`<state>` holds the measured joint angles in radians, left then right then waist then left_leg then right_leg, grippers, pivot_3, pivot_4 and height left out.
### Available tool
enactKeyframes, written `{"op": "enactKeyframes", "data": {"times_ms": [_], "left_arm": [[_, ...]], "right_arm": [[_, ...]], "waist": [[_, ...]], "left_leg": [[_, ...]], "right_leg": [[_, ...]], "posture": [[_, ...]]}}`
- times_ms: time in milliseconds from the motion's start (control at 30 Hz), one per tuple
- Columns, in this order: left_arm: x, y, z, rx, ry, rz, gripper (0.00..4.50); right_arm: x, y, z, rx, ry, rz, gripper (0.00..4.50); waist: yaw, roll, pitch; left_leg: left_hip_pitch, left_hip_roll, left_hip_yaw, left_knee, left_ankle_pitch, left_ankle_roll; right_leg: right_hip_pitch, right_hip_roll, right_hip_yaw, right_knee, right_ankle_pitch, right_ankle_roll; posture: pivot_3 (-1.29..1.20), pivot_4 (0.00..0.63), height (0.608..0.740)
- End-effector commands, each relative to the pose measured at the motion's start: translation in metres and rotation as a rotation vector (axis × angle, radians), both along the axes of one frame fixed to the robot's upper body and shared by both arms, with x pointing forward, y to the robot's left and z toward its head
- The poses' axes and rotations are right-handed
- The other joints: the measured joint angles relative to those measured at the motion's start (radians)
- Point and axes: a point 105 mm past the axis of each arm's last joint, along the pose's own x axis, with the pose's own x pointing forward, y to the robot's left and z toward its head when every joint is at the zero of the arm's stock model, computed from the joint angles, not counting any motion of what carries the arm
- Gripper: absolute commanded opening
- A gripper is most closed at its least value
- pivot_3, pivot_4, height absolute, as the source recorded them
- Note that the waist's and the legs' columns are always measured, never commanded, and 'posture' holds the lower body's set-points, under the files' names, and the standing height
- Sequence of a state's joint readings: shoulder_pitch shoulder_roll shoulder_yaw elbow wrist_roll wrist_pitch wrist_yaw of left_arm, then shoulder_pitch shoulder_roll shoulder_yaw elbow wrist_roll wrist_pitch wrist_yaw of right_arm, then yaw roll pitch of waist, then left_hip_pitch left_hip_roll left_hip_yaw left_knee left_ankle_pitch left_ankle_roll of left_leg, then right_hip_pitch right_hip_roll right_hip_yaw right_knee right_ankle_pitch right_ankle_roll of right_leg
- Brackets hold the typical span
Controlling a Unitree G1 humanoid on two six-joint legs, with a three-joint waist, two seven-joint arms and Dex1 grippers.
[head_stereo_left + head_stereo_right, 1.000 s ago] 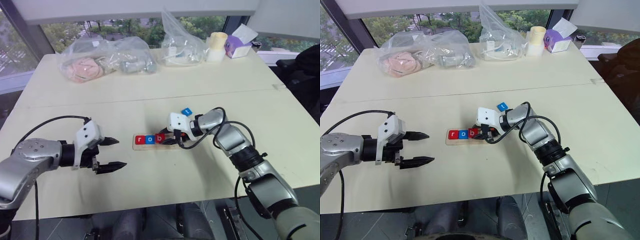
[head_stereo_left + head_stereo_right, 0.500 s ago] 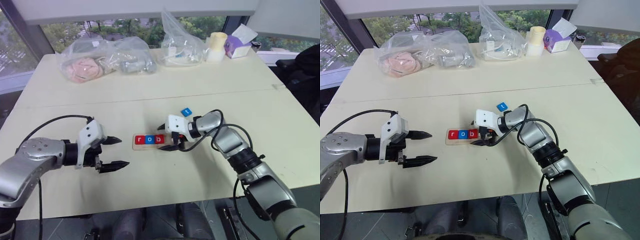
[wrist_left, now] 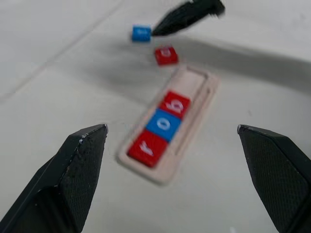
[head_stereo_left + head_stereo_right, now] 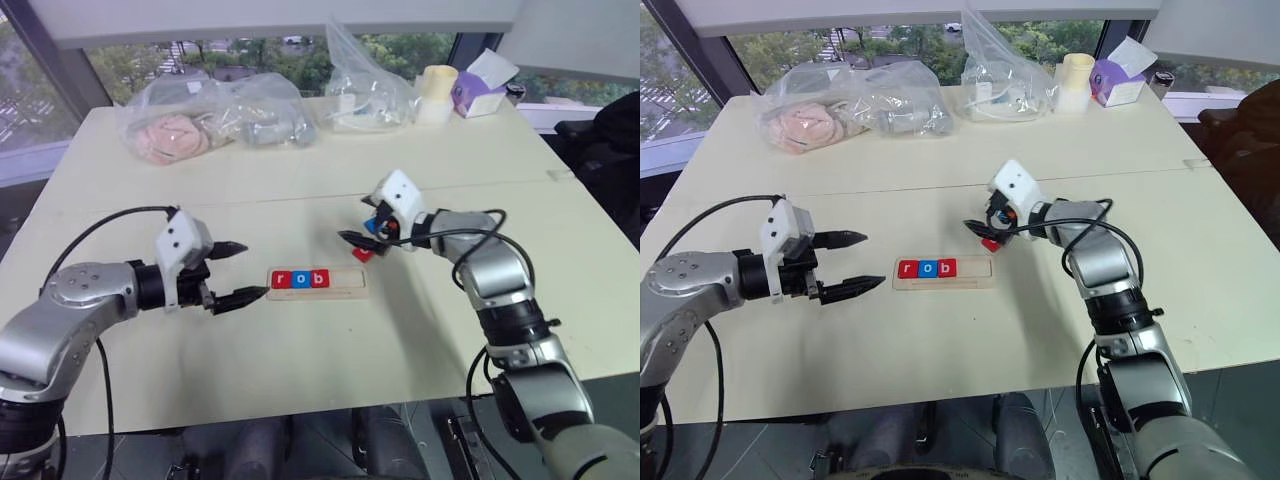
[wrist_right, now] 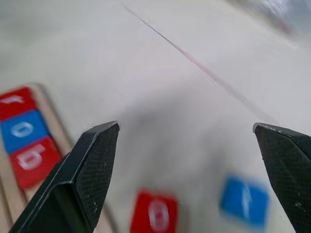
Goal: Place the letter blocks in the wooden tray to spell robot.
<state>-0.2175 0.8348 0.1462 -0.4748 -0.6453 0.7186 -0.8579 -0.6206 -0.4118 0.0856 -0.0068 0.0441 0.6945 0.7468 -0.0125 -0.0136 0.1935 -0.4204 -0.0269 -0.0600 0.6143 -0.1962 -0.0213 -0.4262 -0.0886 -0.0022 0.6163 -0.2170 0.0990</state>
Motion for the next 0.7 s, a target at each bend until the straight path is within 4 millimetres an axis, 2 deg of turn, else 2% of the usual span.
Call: {"op": "enactKeyframes", "data": {"times_ms": [33, 200, 400, 500, 667, 700], "left_arm": [[0.002, -0.007, 0.013, -0.024, -0.058, -0.008, 4.50], [0.006, -0.016, 0.010, -0.028, -0.056, -0.032, 4.50], [0.010, -0.020, 0.007, -0.014, -0.054, -0.045, 4.50], [0.011, -0.019, 0.008, -0.010, -0.056, -0.042, 4.50], [0.011, -0.018, 0.007, -0.009, -0.058, -0.036, 4.50], [0.010, -0.018, 0.007, -0.009, -0.058, -0.036, 4.50]], "right_arm": [[-0.010, -0.002, -0.001, 0.030, 0.017, -0.098, 4.45], [-0.016, 0.005, -0.019, 0.044, 0.066, -0.152, 4.45], [-0.003, 0.003, -0.037, 0.026, 0.089, -0.225, 4.45], [-0.003, 0.003, -0.046, 0.008, 0.110, -0.223, 3.68], [-0.001, 0.006, -0.041, 0.013, 0.089, -0.211, 1.18], [0.000, 0.006, -0.039, 0.014, 0.079, -0.213, 1.19]], "waist": [[-0.002, 0.000, 0.000], [-0.006, 0.000, 0.000], [-0.002, 0.000, 0.000], [-0.003, 0.000, 0.000], [-0.004, 0.000, 0.000], [-0.004, 0.000, 0.000]], "left_leg": [[0.000, 0.000, 0.000, 0.000, 0.000, 0.000], [0.001, 0.000, 0.001, 0.000, 0.000, 0.000], [0.001, 0.000, 0.001, 0.000, 0.000, 0.000], [0.001, 0.000, 0.001, 0.000, 0.000, 0.000], [0.001, 0.000, 0.000, 0.000, 0.000, 0.000], [0.001, 0.000, 0.000, 0.000, 0.000, 0.000]], "right_leg": [[0.000, 0.000, 0.000, 0.000, 0.000, 0.000], [0.000, 0.001, 0.000, 0.001, 0.000, -0.001], [0.001, 0.001, 0.000, 0.000, 0.000, -0.001], [0.001, 0.001, 0.000, 0.000, 0.000, -0.001], [0.001, 0.002, 0.000, 0.000, 0.000, -0.001], [0.001, 0.002, 0.000, 0.000, 0.000, -0.001]], "posture": [[0.00, 0.150, 0.740], [0.00, 0.150, 0.740], [0.00, 0.150, 0.740], [0.00, 0.150, 0.740], [0.00, 0.150, 0.740], [0.00, 0.150, 0.740]]}}
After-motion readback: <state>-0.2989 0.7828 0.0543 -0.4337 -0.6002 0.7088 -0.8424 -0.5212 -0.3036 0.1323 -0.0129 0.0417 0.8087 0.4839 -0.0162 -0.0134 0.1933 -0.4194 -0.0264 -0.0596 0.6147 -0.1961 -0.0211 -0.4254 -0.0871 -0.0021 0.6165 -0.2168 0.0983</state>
